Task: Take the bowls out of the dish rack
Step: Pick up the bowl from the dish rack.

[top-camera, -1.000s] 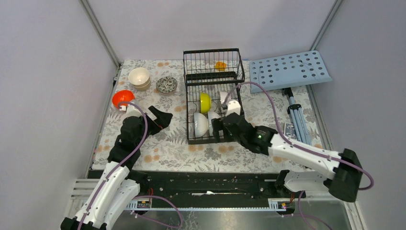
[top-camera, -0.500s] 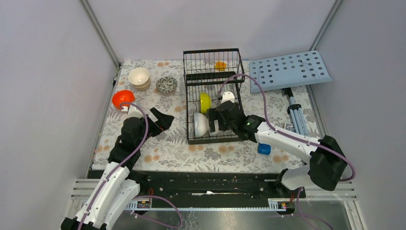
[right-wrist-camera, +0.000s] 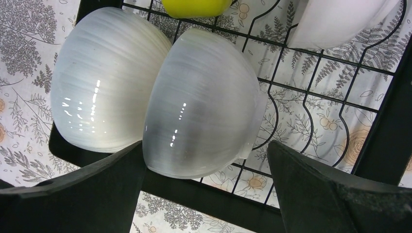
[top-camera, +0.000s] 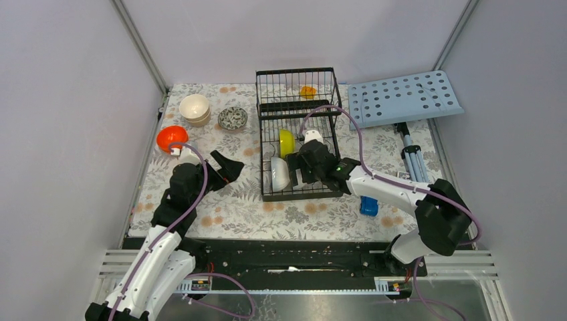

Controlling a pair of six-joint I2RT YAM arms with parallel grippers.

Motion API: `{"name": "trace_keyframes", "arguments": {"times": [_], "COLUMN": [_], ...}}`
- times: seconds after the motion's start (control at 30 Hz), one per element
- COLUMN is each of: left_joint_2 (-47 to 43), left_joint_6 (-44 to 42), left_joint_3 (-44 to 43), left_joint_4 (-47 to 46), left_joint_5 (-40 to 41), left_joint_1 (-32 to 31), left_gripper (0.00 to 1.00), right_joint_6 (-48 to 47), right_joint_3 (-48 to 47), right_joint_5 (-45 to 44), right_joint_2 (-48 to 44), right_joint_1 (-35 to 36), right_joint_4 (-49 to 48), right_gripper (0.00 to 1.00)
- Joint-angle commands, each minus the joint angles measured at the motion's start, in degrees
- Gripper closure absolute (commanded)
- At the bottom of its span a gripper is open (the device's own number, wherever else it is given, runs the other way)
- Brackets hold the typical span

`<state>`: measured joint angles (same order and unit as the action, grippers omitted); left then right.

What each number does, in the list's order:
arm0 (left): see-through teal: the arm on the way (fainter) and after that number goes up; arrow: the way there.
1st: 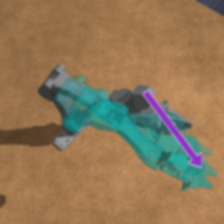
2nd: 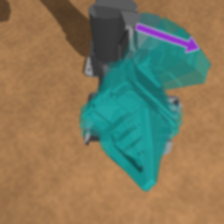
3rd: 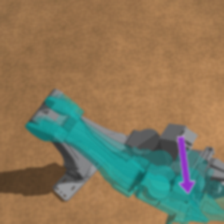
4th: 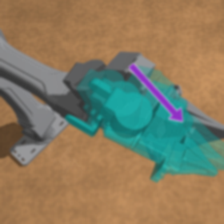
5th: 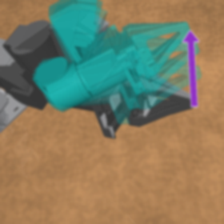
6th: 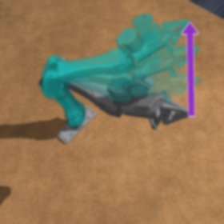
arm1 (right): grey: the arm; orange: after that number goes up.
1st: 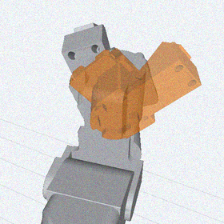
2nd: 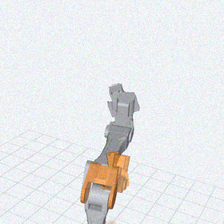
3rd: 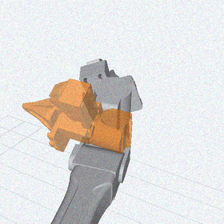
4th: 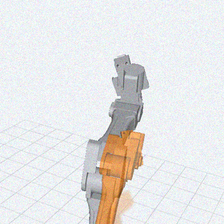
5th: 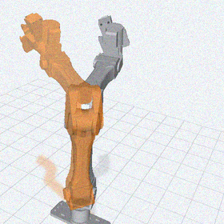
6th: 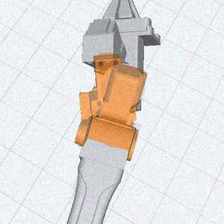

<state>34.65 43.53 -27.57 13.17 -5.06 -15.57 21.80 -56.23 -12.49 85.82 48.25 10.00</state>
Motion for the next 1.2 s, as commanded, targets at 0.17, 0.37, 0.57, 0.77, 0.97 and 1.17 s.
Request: {"name": "trace_keyframes", "arguments": {"times": [0.17,0.37,0.57,0.77,0.97,1.17], "left_joint_2": [0.00,-0.24,-0.11,-0.01,0.20,0.21], "left_joint_6": [-0.20,-0.11,-0.02,0.18,0.24,0.33], "left_joint_3": [0.59,0.77,0.81,0.85,0.94,0.94], "left_joint_4": [-3.33,-3.32,-3.33,-3.33,-3.31,-3.30], "left_joint_5": [-1.63,-1.63,-1.48,-1.36,-1.19,-1.08], "left_joint_1": [-0.07,-0.07,-0.07,-0.07,-0.07,-0.07], "left_gripper": [0.01,0.01,0.01,0.01,0.01,0.01], "right_joint_6": [0.26,0.18,0.26,0.39,0.46,0.66], "right_joint_3": [-3.51,-3.28,-3.29,-3.28,-3.14,-3.10], "right_joint_5": [-0.94,-0.99,-0.52,0.18,0.68,0.96], "right_joint_2": [3.09,3.75,4.42,4.49,4.06,3.34], "right_joint_1": [-0.80,-0.81,-0.81,-0.83,-0.82,-0.79], "right_joint_4": [-1.18,-1.76,-1.73,-1.74,-1.77,-1.55], "right_gripper": [0.00,0.02,0.09,0.15,0.21,0.30]}}
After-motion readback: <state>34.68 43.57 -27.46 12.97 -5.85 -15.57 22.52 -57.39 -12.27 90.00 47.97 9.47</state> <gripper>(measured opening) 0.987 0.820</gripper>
